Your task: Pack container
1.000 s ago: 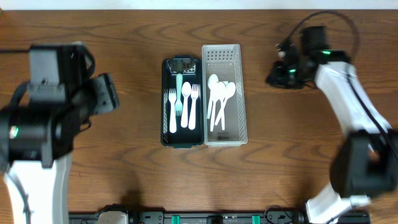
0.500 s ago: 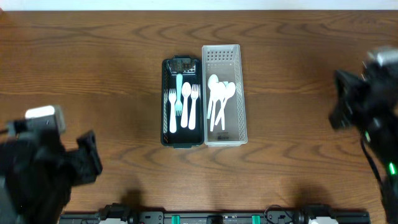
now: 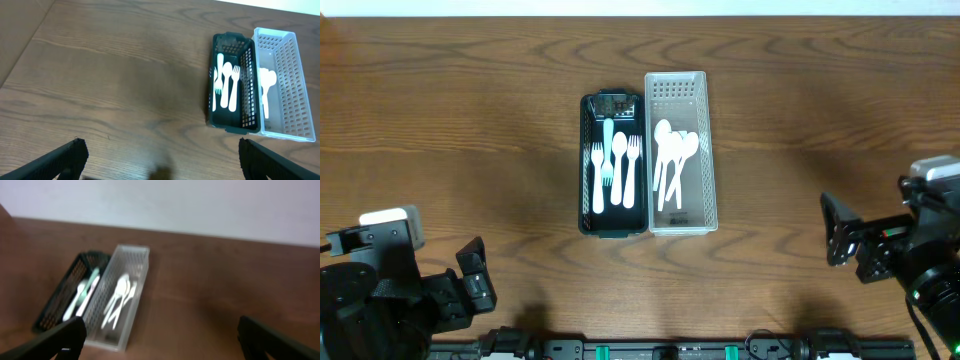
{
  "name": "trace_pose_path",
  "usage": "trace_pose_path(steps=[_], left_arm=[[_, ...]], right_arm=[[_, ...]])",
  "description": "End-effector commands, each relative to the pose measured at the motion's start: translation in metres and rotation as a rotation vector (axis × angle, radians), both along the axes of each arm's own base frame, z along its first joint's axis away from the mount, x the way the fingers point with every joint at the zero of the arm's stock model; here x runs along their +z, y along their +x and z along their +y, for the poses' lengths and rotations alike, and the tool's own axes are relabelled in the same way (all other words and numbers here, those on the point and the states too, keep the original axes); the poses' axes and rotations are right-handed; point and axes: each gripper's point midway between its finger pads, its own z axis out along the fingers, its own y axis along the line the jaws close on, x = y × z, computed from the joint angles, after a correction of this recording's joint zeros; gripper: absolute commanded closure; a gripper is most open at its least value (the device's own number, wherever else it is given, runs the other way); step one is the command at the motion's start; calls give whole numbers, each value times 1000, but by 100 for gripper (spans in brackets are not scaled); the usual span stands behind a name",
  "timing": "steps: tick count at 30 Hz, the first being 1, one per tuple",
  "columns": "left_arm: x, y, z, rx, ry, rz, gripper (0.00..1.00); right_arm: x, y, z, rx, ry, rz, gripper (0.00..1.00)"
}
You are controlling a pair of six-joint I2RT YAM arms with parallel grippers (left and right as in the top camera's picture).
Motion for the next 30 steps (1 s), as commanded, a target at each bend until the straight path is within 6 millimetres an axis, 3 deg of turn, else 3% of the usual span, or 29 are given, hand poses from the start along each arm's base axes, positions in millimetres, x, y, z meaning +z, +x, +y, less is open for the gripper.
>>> trace_pose_path(steps=[1,10,18,26,30], left_arm=[[1,-1,3,5,18,0,2],[1,-1,3,4,18,0,2],[1,-1,3,4,18,1,2],[1,-1,3,4,18,0,2],[1,-1,3,4,18,0,2]], right_arm=[[-11,-5,-2,-4,-12,46,1],[-41,-26,-2,-3,-15,197,1],[-46,-31,-2,-3,-15,228,1],[-40,-11,-18,-57,-109,130,1],[-61,2,-20,-67,-109,70,1]])
